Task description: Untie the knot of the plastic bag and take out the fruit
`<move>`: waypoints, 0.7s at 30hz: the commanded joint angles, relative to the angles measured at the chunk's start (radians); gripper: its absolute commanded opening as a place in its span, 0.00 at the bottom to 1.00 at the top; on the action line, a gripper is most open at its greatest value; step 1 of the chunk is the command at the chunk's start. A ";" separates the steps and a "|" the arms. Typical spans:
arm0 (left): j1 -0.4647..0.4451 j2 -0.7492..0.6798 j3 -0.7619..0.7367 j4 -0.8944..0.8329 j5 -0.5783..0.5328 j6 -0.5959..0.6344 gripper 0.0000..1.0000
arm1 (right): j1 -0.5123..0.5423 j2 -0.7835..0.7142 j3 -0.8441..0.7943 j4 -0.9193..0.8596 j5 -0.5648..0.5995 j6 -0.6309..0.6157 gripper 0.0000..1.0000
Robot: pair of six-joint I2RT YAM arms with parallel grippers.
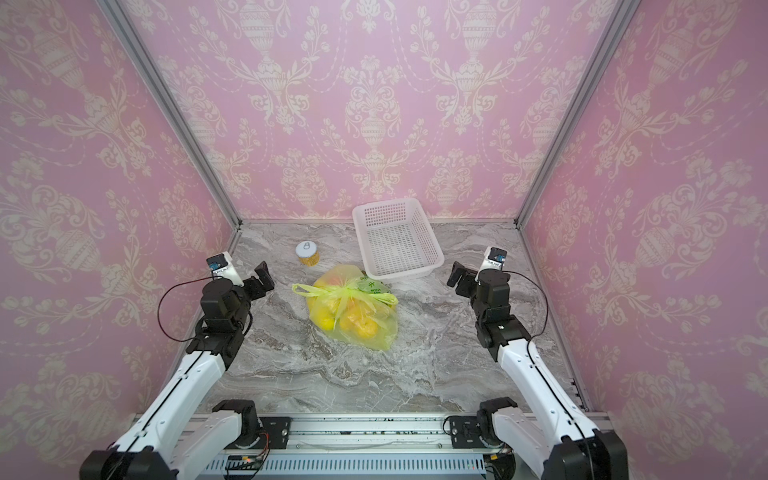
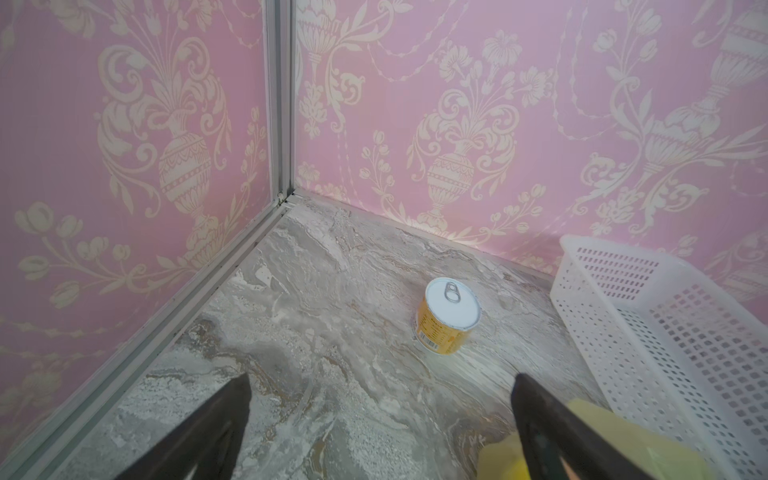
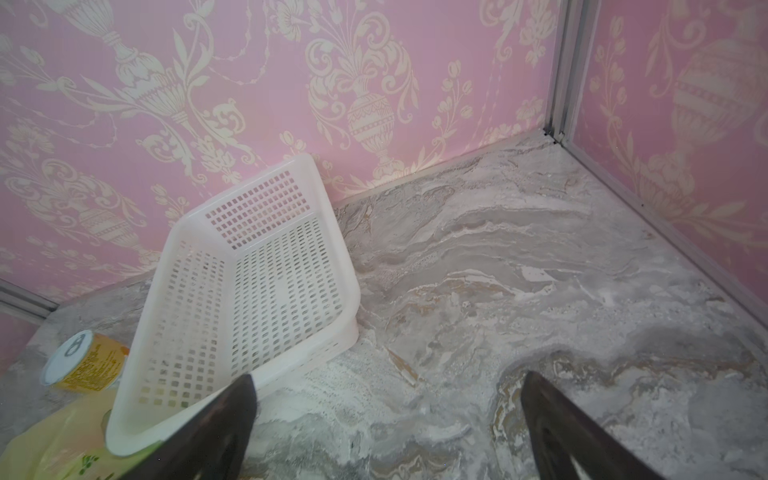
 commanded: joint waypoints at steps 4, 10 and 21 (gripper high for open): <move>0.020 -0.212 -0.023 -0.361 -0.022 -0.164 0.99 | 0.013 -0.108 -0.053 -0.087 -0.173 0.170 1.00; 0.020 -0.203 -0.207 -0.196 -0.045 -0.216 0.96 | 0.152 0.020 0.056 -0.219 -0.032 0.264 1.00; 0.004 -0.208 -0.280 -0.121 -0.025 -0.198 0.94 | 0.281 0.384 0.241 -0.250 0.028 0.330 0.95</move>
